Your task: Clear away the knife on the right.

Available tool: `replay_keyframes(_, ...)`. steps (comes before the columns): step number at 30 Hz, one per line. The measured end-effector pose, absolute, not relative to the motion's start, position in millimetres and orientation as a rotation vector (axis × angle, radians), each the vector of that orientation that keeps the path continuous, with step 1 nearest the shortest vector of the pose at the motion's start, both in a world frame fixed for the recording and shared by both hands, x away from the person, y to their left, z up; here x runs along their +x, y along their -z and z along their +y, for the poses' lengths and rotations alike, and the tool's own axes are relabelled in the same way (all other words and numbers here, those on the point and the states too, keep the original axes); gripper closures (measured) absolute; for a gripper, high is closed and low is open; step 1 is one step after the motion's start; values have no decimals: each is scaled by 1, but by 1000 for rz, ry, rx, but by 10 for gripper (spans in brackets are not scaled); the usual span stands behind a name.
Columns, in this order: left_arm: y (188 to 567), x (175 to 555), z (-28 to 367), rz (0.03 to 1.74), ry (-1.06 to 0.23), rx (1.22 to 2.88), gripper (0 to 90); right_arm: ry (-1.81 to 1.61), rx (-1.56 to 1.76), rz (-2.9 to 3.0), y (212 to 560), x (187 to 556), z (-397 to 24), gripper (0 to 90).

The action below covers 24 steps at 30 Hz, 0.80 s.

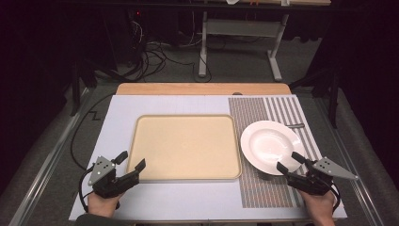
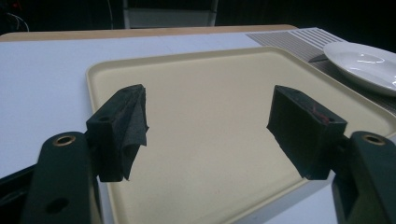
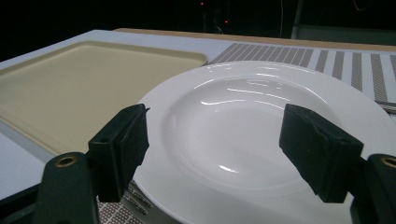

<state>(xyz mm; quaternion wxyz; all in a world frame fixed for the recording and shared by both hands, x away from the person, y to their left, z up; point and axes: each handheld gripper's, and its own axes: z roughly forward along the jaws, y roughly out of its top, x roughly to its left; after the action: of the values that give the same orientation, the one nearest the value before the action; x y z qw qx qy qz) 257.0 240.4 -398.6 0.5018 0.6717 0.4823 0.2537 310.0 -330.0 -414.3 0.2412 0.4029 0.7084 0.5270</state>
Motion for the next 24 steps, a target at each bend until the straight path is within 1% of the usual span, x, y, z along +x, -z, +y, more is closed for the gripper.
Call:
replay_keyframes(11,399,253,244,1159,-608,1614,290,-1428,1063,1955,411,308,-323,245)
replay_keyframes(18,399,254,241,1158,-616,1620,289,-1448,1080,1945,412,309,-327,243)
replay_keyframes(24,399,253,241,1158,-593,1606,288,-1430,1074,1930,411,309,-326,221)
